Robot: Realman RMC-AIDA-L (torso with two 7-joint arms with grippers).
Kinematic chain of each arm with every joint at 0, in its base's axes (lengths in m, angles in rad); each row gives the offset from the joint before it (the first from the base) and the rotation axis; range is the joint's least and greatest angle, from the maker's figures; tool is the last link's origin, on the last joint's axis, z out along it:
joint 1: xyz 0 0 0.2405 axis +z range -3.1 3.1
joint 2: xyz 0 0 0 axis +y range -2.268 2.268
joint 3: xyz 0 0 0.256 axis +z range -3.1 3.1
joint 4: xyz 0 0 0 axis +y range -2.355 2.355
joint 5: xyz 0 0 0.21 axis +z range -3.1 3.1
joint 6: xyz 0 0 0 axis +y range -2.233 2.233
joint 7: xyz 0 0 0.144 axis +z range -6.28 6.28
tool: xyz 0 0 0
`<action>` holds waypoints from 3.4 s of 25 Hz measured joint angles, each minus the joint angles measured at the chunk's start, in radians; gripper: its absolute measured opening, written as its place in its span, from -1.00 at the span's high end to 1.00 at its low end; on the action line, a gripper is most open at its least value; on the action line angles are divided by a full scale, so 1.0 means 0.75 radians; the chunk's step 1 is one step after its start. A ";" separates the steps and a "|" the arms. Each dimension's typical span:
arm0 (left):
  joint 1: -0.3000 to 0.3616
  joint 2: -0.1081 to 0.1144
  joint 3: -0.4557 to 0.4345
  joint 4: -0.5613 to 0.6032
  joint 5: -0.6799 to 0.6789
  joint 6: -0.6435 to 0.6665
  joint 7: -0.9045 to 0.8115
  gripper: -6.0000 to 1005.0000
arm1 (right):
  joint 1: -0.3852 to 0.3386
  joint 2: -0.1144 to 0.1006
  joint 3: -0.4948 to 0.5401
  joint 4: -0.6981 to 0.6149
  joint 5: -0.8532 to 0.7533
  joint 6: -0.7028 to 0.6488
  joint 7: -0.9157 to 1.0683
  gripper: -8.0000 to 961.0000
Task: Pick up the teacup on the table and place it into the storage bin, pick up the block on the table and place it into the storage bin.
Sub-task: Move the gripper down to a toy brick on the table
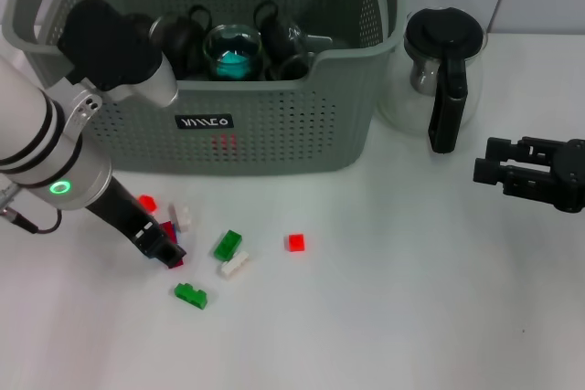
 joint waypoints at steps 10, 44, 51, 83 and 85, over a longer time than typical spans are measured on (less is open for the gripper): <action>-0.047 -0.003 -0.013 -0.102 0.023 -0.007 -0.206 -0.41 | 0.004 0.000 0.001 0.000 0.000 0.000 0.001 -0.27; -0.119 -0.005 0.059 -0.203 0.018 -0.104 -0.222 -0.41 | -0.006 0.002 0.002 0.000 0.000 -0.005 0.001 -0.27; -0.140 -0.003 0.065 -0.239 0.024 -0.122 -0.229 -0.41 | -0.006 0.002 0.006 0.000 0.000 -0.001 0.001 -0.27; -0.144 -0.001 0.152 -0.213 0.012 -0.177 -0.133 -0.40 | 0.000 -0.001 0.010 0.000 0.000 0.014 0.001 -0.27; -0.145 -0.002 0.152 -0.213 0.033 -0.179 -0.139 -0.40 | 0.002 -0.001 0.010 0.000 0.000 0.014 0.001 -0.27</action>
